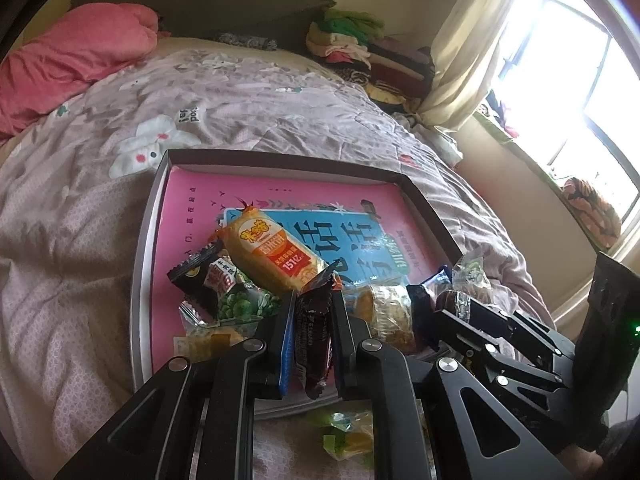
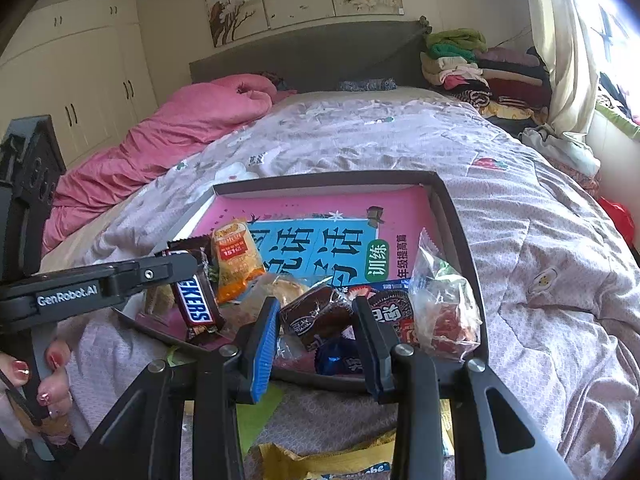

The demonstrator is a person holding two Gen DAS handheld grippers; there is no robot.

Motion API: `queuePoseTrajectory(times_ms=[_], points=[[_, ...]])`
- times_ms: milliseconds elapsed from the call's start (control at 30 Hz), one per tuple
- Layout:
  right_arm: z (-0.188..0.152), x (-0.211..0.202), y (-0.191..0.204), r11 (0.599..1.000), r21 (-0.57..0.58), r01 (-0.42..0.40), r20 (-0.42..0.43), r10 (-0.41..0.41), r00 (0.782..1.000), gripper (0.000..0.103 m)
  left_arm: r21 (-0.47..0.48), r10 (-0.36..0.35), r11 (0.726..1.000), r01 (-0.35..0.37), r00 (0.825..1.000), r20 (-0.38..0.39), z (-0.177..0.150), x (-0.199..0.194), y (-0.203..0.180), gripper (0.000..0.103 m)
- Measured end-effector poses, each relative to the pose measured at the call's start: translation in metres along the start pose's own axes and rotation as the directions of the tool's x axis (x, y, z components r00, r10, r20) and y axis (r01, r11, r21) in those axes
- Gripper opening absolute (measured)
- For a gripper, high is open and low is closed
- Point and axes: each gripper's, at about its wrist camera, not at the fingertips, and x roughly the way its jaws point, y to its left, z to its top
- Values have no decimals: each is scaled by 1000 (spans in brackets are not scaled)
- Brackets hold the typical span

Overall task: Organize snacks
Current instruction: 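Lower both snacks into the tray and open the left and right tools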

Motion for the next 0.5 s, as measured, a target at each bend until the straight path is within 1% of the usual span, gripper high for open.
queuePoseTrajectory(times_ms=[233,500], points=[[-2,8,2,1000,-15,9,-23,-9,1000,37,-12,4,1000,-4,1000,-1,2,0,7,16],[-5,8,8,999,-44,2,-22,-3,1000,38,-26,16,1000,-16,1000,-1,2,-1,13,17]])
